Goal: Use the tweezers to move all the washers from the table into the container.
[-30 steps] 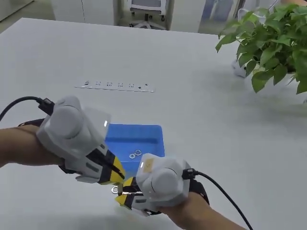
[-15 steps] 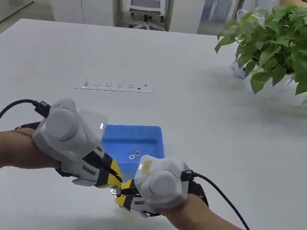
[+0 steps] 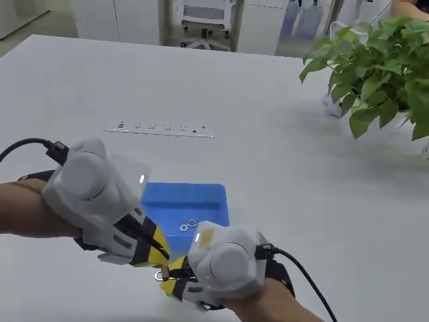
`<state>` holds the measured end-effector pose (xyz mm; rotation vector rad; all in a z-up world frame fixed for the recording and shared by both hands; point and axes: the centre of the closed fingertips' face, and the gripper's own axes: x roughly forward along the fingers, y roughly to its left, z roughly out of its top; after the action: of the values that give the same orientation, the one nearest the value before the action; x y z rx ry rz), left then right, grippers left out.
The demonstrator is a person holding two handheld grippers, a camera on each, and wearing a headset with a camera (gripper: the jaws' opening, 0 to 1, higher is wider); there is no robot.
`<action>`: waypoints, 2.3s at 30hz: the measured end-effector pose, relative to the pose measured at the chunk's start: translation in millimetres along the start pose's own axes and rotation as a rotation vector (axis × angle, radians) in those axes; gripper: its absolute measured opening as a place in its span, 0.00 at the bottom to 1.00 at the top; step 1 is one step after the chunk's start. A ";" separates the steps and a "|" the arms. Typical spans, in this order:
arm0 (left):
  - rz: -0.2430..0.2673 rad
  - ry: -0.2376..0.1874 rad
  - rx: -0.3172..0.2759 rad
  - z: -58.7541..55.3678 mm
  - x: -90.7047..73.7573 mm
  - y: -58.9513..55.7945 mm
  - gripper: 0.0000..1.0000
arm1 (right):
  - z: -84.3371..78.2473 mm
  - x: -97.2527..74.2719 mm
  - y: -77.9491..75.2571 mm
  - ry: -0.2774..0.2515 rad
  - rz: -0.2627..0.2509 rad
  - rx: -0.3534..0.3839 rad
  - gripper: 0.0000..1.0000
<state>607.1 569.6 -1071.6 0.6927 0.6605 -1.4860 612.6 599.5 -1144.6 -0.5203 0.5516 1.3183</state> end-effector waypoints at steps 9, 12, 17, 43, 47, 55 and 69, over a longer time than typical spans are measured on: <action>-0.003 -0.004 0.007 11.3 -8.3 4.1 0.06 | 8.0 -11.6 -6.9 -0.002 -0.016 -0.007 0.10; -0.002 -0.003 0.017 15.6 -11.7 7.2 0.06 | 12.0 -15.2 -11.6 -0.008 -0.024 -0.004 0.10; 0.013 -0.004 0.034 23.1 -18.7 15.8 0.06 | 20.4 -21.3 -21.5 -0.020 -0.041 -0.005 0.10; 0.055 -0.006 0.082 38.8 -42.0 57.9 0.06 | 49.9 -29.6 -65.9 -0.082 -0.100 0.021 0.10; 0.060 -0.005 0.086 37.7 -41.7 63.3 0.06 | 50.8 -27.4 -71.4 -0.088 -0.110 0.021 0.10; 0.079 0.012 0.099 29.6 -37.2 75.2 0.06 | 48.2 -16.2 -84.2 -0.094 -0.108 0.026 0.10; 0.079 0.036 0.095 14.9 -24.0 93.1 0.06 | 35.5 -0.4 -99.0 -0.075 -0.100 0.032 0.10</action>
<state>700.0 571.2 -1042.9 0.8111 0.5857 -1.4418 712.8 604.6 -1113.0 -0.4640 0.4785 1.2273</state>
